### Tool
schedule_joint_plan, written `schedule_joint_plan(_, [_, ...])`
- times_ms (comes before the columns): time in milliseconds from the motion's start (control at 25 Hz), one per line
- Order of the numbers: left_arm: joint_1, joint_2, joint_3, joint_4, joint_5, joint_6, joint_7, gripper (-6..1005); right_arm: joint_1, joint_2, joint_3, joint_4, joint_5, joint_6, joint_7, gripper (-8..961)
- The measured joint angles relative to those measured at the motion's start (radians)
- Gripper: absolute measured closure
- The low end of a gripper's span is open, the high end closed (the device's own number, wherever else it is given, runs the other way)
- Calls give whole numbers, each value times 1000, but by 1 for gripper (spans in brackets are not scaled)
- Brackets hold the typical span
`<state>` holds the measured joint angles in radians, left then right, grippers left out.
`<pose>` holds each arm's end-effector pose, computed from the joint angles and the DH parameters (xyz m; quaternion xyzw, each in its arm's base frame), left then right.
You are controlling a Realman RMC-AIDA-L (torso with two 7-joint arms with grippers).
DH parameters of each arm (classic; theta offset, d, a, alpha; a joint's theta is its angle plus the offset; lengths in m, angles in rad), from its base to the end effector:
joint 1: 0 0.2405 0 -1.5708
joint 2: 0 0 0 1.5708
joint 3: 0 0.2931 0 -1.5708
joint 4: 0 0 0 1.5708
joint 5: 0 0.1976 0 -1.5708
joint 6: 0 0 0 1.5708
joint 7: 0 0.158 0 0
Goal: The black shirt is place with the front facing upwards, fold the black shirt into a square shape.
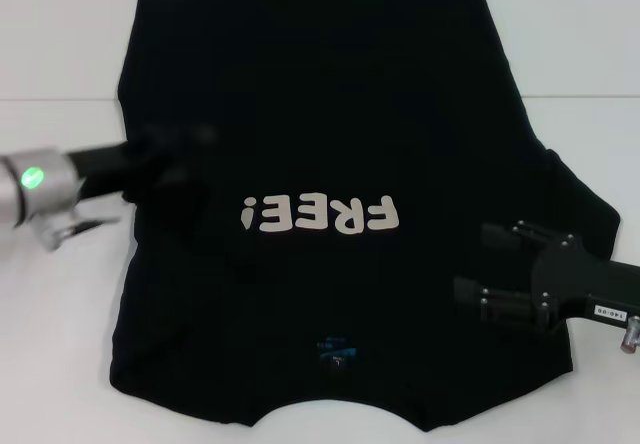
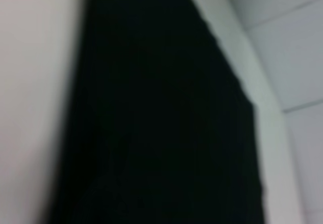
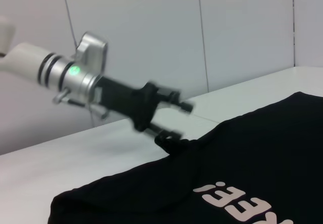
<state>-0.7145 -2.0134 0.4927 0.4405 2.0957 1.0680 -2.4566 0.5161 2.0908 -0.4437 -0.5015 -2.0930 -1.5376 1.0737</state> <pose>-0.3005 0.4341 -0.0120 -0.6120 -0.7052 -0.3092 0.1806 0.3027 0.3279 -0.0410 -0.9280 0.1791 0.2632 0.1938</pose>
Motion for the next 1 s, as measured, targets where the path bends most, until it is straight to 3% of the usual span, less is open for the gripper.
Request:
schedule_joint_plan(280, [-63, -19, 5, -3, -31, 17, 62, 176, -7, -1, 1, 7, 0, -13, 0, 41])
schedule_joint_plan(680, [116, 49, 6, -3, -28, 130, -19, 175, -9, -2, 3, 8, 2, -5, 0, 41])
schedule_joint_plan(1000, [143, 43, 24, -6, -10, 67, -22, 177, -4, -2, 4, 9, 0, -4, 0, 41])
